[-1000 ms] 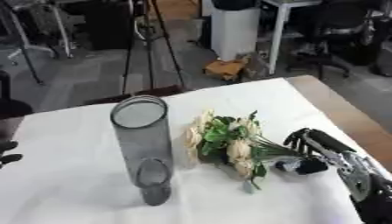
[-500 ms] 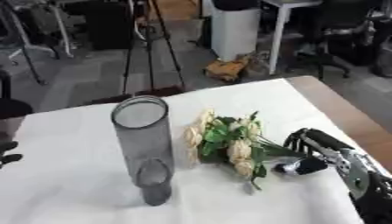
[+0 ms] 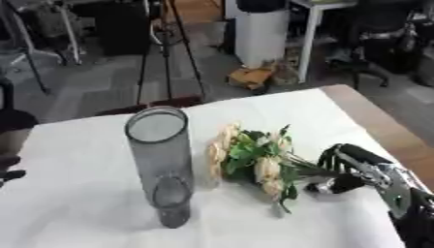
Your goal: Arrange flowers into the vase.
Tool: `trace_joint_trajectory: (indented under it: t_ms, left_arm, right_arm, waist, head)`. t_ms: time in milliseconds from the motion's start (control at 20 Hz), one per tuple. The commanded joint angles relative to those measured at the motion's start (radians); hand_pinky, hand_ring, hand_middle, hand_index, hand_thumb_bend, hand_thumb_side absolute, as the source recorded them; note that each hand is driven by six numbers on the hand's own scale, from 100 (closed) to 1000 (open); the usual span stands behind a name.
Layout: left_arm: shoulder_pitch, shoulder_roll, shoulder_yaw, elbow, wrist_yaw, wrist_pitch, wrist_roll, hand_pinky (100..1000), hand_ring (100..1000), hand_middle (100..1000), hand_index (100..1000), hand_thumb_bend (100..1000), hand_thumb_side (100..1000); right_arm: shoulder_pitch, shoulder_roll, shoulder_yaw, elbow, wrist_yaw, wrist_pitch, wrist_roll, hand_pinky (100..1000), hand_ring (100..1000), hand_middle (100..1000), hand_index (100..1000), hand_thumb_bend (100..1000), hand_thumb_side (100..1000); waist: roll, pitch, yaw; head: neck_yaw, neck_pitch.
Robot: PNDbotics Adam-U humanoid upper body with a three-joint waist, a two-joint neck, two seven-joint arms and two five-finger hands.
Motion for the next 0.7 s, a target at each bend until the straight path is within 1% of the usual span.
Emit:
trace_joint_trajectory:
  t_ms: [50, 250, 300, 450, 650, 700]
  left_arm:
    - [-0.009, 0.014, 0.004, -0.015, 0.003, 0.0, 0.0, 688, 733, 745, 800, 1000, 799]
    - [-0.009, 0.014, 0.004, -0.015, 0.003, 0.0, 0.0, 688, 733, 745, 800, 1000, 799]
    - [-0.009, 0.014, 0.004, -0.015, 0.003, 0.0, 0.0, 688, 733, 744, 800, 1000, 800]
    - [-0.009, 0.014, 0.003, -0.015, 0.004, 0.001, 0.0, 688, 733, 744, 800, 1000, 800]
    - [-0.01, 0.014, 0.004, -0.015, 0.004, 0.001, 0.0, 688, 733, 744, 800, 1000, 800]
    - [-0.01, 0.014, 0.004, -0.015, 0.004, 0.001, 0.0, 688, 732, 744, 800, 1000, 803]
  right_arm:
    - [0.019, -0.004, 0.013, 0.026, 0.028, 0.012, 0.034, 348, 486, 491, 644, 661, 489]
    - [0.019, -0.001, 0.012, 0.026, 0.033, 0.02, 0.053, 348, 486, 491, 644, 661, 489]
    - [0.021, -0.002, 0.012, 0.031, 0.037, 0.025, 0.057, 203, 370, 426, 549, 722, 474]
    - [0.021, 0.004, 0.011, 0.036, 0.061, 0.057, 0.057, 203, 370, 426, 549, 722, 474]
    - [0.021, 0.006, 0.013, 0.032, 0.067, 0.069, 0.057, 203, 370, 426, 549, 722, 474]
    - [0.021, 0.007, 0.012, 0.032, 0.067, 0.07, 0.057, 156, 331, 411, 536, 725, 477]
  waist:
    - [0.015, -0.013, -0.002]
    - [0.016, -0.013, -0.002]
    - [0.016, -0.013, -0.001]
    - [0.018, -0.012, 0.0]
    - [0.018, -0.012, 0.0]
    - [0.018, -0.012, 0.0]
  head:
    - [0.003, -0.003]
    - [0.003, -0.002]
    - [0.004, -0.003]
    - [0.005, -0.004]
    - [0.006, -0.004]
    - [0.006, -0.004]
